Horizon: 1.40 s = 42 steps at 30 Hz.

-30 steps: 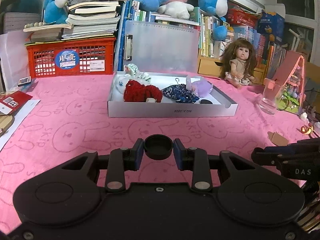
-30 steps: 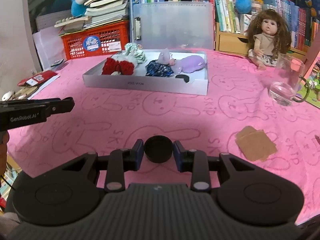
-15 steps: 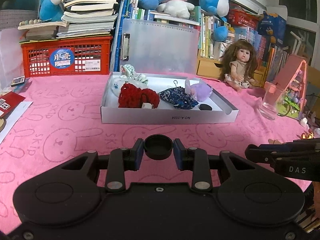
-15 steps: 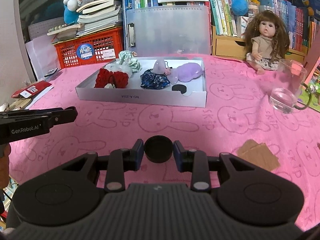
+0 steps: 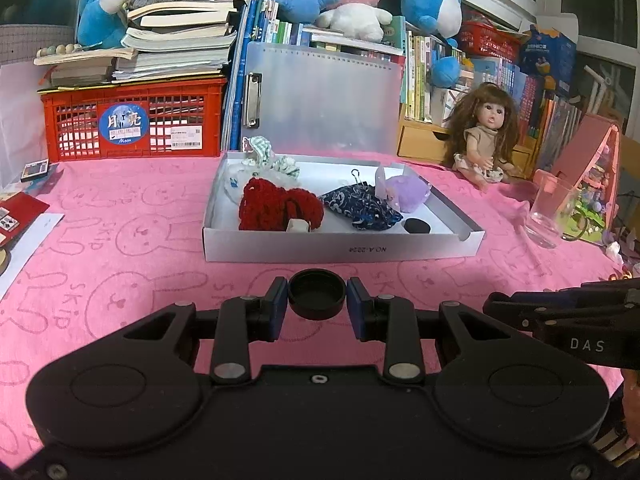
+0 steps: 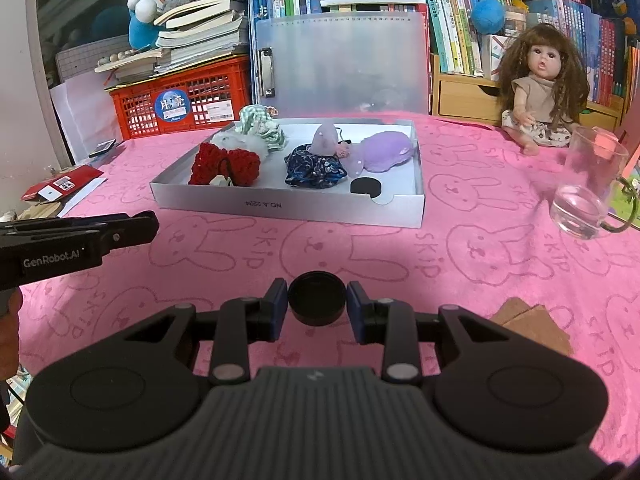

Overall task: Organize objects
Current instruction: 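Carry the black cap and puck toward the box lid with both grippers, then lower the black cap and puck into the box lid and open both grippers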

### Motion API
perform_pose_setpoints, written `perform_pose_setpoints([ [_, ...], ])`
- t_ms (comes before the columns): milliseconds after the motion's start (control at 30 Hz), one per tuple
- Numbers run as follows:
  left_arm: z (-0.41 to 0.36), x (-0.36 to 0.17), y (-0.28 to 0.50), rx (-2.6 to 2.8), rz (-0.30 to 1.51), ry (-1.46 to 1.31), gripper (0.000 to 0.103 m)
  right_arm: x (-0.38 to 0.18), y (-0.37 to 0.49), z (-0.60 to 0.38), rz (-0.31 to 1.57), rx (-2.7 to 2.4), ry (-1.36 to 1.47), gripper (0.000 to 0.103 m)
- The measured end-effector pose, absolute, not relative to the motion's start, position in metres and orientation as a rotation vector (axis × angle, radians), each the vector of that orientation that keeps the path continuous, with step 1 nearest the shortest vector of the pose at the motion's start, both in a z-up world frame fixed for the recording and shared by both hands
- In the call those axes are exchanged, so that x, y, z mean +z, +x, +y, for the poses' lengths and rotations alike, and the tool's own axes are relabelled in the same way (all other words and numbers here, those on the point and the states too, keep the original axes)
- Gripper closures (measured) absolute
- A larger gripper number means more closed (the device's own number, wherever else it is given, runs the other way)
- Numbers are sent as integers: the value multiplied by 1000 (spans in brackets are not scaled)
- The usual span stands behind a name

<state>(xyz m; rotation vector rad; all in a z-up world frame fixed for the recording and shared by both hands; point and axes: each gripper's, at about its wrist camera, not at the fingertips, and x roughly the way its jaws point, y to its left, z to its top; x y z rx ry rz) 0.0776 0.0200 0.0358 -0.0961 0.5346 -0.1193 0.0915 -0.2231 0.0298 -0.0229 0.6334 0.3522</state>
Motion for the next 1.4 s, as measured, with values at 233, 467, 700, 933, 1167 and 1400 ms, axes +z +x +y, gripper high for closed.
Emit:
perform_pose_setpoints([
  [233,19,42,86,-121,521,-85,73,35,99,-222,620,346,-24,66],
  [467,17,50,107,-124,517,-84,73,44,118,-220,605,345,-22,66],
  [700,14,63,137,-119,502,-87,73,56,144,-217,584,344,-18,66],
  [933,14,74,173,-113,501,-96,73,64,176,-219,583,339,6,66],
  [1167,18,72,209,-98,521,-121,73,63,202,-220,595,336,17,66],
  [1400,24,67,243,-94,531,-146,73,62,231,-220,617,348,59,66],
])
